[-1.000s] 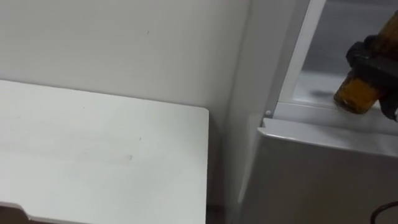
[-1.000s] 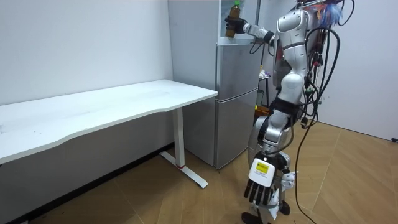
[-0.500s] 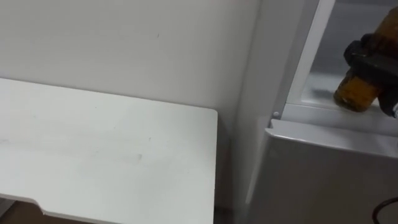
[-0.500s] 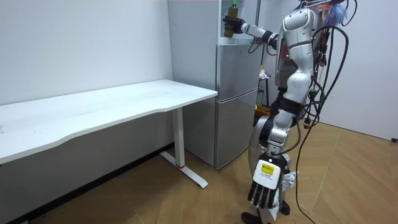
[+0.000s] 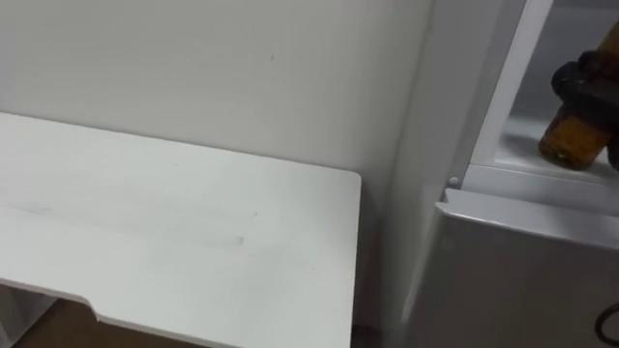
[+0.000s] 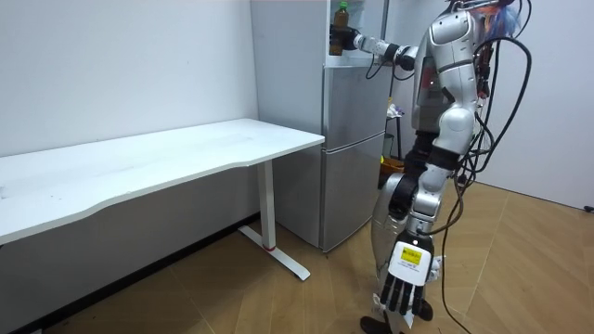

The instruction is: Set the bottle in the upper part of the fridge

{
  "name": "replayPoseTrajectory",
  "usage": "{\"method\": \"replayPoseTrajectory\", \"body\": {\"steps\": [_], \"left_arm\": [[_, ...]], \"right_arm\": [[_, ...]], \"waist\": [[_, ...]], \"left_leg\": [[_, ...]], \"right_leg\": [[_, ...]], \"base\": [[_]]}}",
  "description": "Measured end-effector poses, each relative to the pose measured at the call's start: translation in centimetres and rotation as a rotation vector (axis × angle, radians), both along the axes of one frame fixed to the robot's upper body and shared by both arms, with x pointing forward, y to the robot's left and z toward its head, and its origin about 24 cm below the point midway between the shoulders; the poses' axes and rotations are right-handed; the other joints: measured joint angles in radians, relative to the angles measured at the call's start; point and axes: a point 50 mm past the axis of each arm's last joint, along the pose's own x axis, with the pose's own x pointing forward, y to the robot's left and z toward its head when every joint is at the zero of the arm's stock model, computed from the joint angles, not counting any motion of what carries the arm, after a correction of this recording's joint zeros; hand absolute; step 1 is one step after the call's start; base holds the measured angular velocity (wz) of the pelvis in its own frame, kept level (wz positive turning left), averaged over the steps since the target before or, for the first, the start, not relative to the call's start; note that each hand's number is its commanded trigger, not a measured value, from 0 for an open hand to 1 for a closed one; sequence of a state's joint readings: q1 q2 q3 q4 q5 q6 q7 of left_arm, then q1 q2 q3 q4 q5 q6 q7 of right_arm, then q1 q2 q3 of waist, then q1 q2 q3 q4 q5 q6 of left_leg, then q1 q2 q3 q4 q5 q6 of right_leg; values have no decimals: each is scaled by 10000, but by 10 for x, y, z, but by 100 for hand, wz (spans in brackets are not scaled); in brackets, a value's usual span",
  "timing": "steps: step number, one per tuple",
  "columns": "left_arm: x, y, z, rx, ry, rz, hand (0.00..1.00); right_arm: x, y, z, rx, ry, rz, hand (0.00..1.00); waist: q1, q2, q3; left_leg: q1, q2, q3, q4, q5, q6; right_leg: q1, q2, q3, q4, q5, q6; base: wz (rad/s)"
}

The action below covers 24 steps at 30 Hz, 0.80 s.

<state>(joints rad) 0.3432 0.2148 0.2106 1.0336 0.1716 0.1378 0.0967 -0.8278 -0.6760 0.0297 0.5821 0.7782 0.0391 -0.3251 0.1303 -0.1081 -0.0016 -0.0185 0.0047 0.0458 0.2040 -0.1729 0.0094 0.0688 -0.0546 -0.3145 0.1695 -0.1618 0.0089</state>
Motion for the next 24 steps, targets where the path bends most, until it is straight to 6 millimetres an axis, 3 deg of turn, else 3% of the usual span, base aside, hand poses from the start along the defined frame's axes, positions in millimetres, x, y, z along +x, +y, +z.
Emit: {"method": "replayPoseTrajectory", "body": {"steps": [14, 24], "left_arm": [[8, -2, 0, -57, -75, -549, 0], [13, -4, 0, -107, -251, -730, 0]], "right_arm": [[3, -11, 7, -2, -17, -432, 100], [4, -17, 8, 138, -20, -1120, 100]], "waist": [[30, 35, 8], [173, 20, 6]], "left_leg": [[-574, -16, -343, 347, 1, -6], [-646, 5, -335, 337, 54, -48]], "right_leg": [[-220, -2, -396, -8, 14, -23], [-333, 15, -458, 2, 49, -80]], "base": [[7], [0]]}}
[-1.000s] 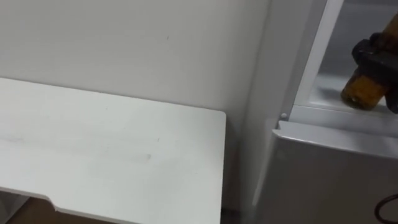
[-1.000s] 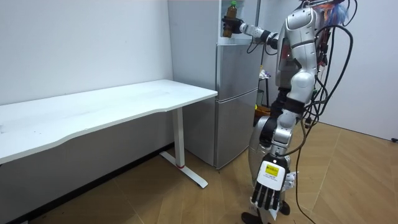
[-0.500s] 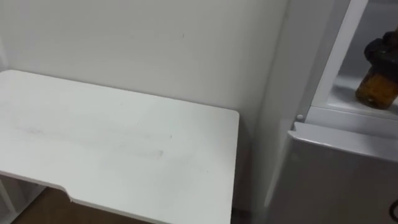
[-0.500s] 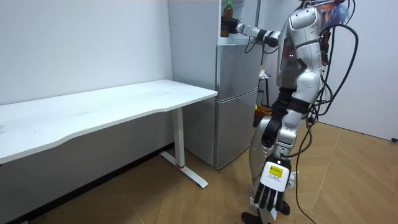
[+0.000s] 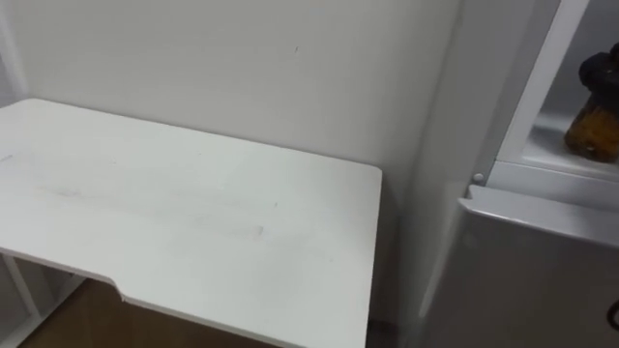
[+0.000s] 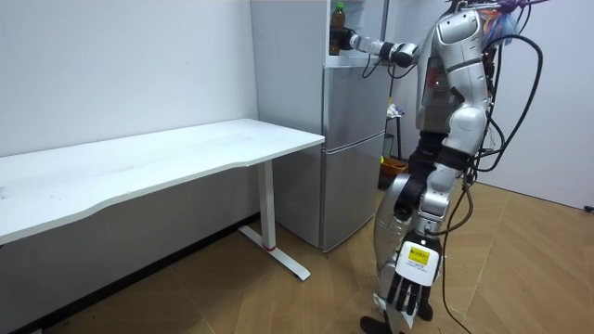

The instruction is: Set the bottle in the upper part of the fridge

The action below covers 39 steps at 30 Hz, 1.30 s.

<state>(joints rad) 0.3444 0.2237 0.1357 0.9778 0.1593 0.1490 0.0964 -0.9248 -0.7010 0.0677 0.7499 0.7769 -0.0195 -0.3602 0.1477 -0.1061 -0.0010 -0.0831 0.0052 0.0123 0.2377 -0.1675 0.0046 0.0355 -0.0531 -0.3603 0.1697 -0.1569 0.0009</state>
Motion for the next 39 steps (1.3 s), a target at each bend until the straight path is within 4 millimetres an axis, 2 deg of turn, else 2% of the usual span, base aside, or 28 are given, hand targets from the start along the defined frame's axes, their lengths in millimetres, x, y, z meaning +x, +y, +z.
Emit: {"method": "replayPoseTrajectory", "body": {"steps": [6, 8, 9, 10, 13, 16, 19, 22, 39], "left_arm": [[3, 0, 0, -17, -172, 56, 0], [3, 0, 0, -9, -184, 69, 0], [3, 0, 0, -11, -186, 75, 0], [3, 0, 0, -27, -198, 123, 0], [3, -1, 0, -86, -243, 290, 0], [1, -1, 0, -98, -164, 347, 0], [1, -3, -1, -169, -130, 219, 0], [2, -2, -1, -136, -145, 207, 0], [4, -2, 0, -104, -234, 119, 0]], "right_arm": [[0, -1, -1, -46, -15, -181, 100], [1, -1, -1, -44, 51, -356, 52], [1, -1, -1, -38, 61, -396, 17], [1, -2, -1, -33, 84, -471, 0], [2, -4, 1, 80, 76, -677, 0], [3, -7, 4, 192, 47, -852, 0], [5, -6, -2, -44, 452, -886, 0], [6, -5, 0, -77, 482, -907, 0], [9, -3, -3, -441, 884, -304, 0]], "waist": [[34, -40, 33], [40, -59, 50], [46, -20, 80], [71, -31, 82], [183, -22, 88], [232, 43, 132], [269, 106, 157], [269, 161, 104], [163, 119, 59]], "left_leg": [[-1, -2, -6, -16, 1, 0], [-2, 0, -6, -21, 1, 0], [-10, 2, -16, -19, 0, 0], [-34, 3, -42, -16, 0, 0], [-173, 7, -55, 12, 4, -7], [-198, 10, -71, 24, 4, -8], [-223, 5, -76, 24, 6, -9], [-187, 5, -94, -11, 19, -21], [-27, 29, 43, -28, 40, -29]], "right_leg": [[-5, 0, -8, -3, 0, 0], [-8, 1, -7, -8, 0, 0], [-8, 4, -8, -11, 0, 0], [-18, 5, -8, -11, 0, 0], [-164, 17, 8, -10, 12, -19], [-178, 24, 5, -11, 13, -22], [-198, 19, 5, -10, 14, -22], [-190, 23, -4, -12, 14, -22], [-105, 16, 24, -7, 13, -22]], "base": [[0], [0], [0], [0], [0], [0], [0], [0], [-1]]}}
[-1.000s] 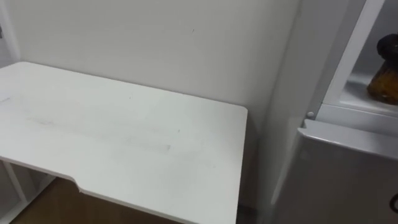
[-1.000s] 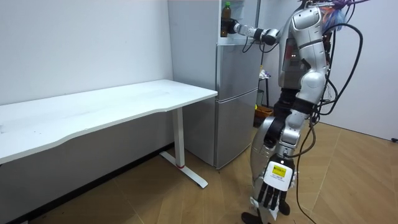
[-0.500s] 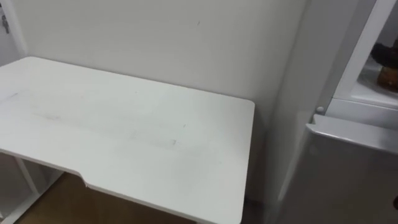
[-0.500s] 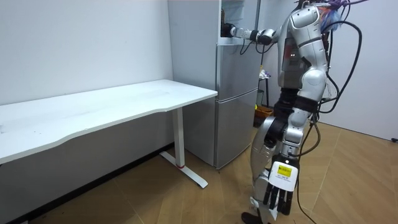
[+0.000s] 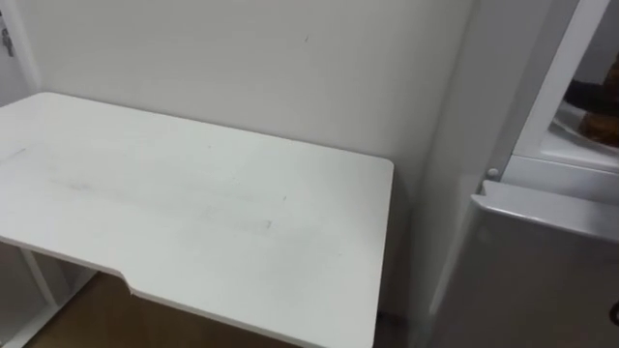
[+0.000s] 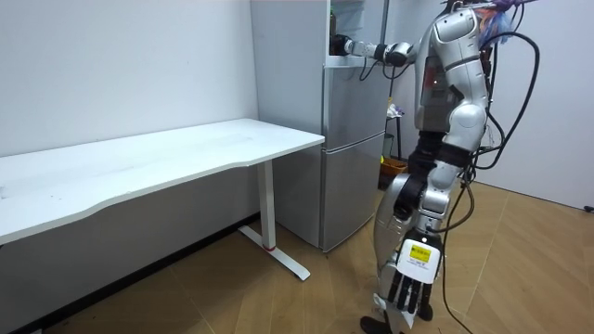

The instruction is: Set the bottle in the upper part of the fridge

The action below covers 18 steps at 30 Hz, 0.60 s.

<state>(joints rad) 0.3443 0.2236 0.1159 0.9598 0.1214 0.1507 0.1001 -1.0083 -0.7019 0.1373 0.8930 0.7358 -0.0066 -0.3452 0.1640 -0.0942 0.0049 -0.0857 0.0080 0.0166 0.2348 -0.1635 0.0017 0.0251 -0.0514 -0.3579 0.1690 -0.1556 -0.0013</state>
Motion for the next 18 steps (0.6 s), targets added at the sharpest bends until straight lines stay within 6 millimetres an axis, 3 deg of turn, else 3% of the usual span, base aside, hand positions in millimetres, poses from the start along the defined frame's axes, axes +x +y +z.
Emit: {"method": "replayPoseTrajectory", "body": {"steps": [18], "left_arm": [[2, 1, 1, -4, -263, -14, 0]], "right_arm": [[1, 1, -3, -85, 131, 416, 0]], "waist": [[-240, -75, -64]], "left_leg": [[505, 28, 297, -255, 0, 3]], "right_leg": [[250, 0, 304, -15, 0, 1]], "base": [[-5]]}}
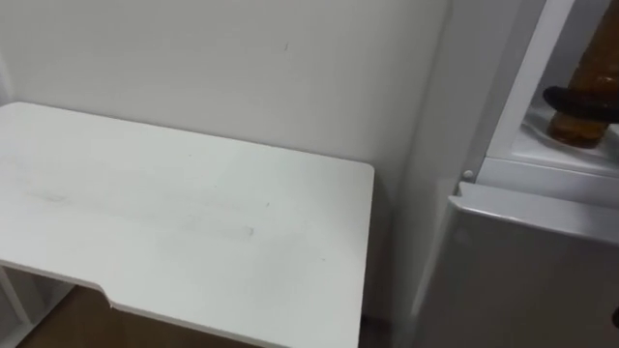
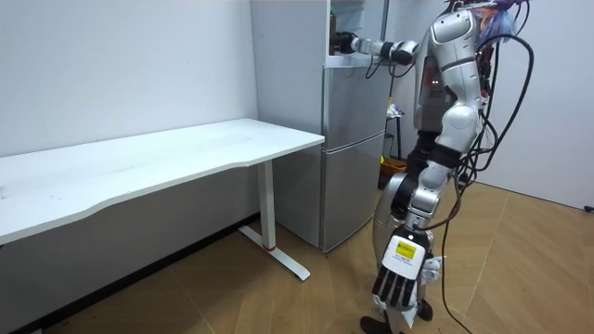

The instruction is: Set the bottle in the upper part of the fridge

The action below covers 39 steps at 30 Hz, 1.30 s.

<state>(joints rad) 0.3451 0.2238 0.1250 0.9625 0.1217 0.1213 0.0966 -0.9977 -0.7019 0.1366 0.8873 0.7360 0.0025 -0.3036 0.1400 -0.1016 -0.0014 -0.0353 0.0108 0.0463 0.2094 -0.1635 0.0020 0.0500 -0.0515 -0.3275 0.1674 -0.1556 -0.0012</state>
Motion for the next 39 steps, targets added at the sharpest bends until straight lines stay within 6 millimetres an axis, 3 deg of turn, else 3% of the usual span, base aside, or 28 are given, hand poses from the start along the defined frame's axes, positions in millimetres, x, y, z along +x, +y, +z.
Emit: {"method": "replayPoseTrajectory", "body": {"steps": [12, 18, 26, 31, 35, 39], "left_arm": [[-2, 3, 1, 126, 4, 275, 0], [-1, 1, 0, 120, -64, 401, 0], [7, 0, 0, 234, -268, 373, 0], [8, -7, -3, 264, -212, 330, 0], [7, -16, -6, 115, -132, 446, 0], [7, -18, -7, 4, -197, 626, 0]], "right_arm": [[-1, 10, 7, -148, -463, 489, 0], [-13, 24, 2, -561, -973, 1187, 0], [-25, 37, 2, -342, -1664, 1221, 0], [-34, 49, -17, -228, -1627, 1213, 0], [-40, 61, -20, -416, -1837, 1226, 0], [-47, 67, -21, -781, -2045, 1276, 0]], "waist": [[-93, -3, -16], [-39, 26, -31], [-229, 14, -25], [-263, 78, -13], [-345, 281, -19], [-382, 343, -28]], "left_leg": [[131, 17, 59, -53, 0, -1], [430, 28, 131, -160, -1, -2], [631, 94, 337, -207, -3, -2], [655, 87, 484, -211, -7, -3], [657, 97, 577, -225, -10, 0], [674, 122, 601, -220, -8, -9]], "right_leg": [[76, 9, 12, 2, 0, 1], [276, 28, 226, -3, -4, 5], [413, 27, 293, 5, -3, 5], [373, 52, 457, 29, 7, -11], [331, 60, 543, 29, 19, -30], [295, 104, 710, 10, 19, -31]], "base": [[0], [-6], [-4], [-10], [-7], [-5]]}}
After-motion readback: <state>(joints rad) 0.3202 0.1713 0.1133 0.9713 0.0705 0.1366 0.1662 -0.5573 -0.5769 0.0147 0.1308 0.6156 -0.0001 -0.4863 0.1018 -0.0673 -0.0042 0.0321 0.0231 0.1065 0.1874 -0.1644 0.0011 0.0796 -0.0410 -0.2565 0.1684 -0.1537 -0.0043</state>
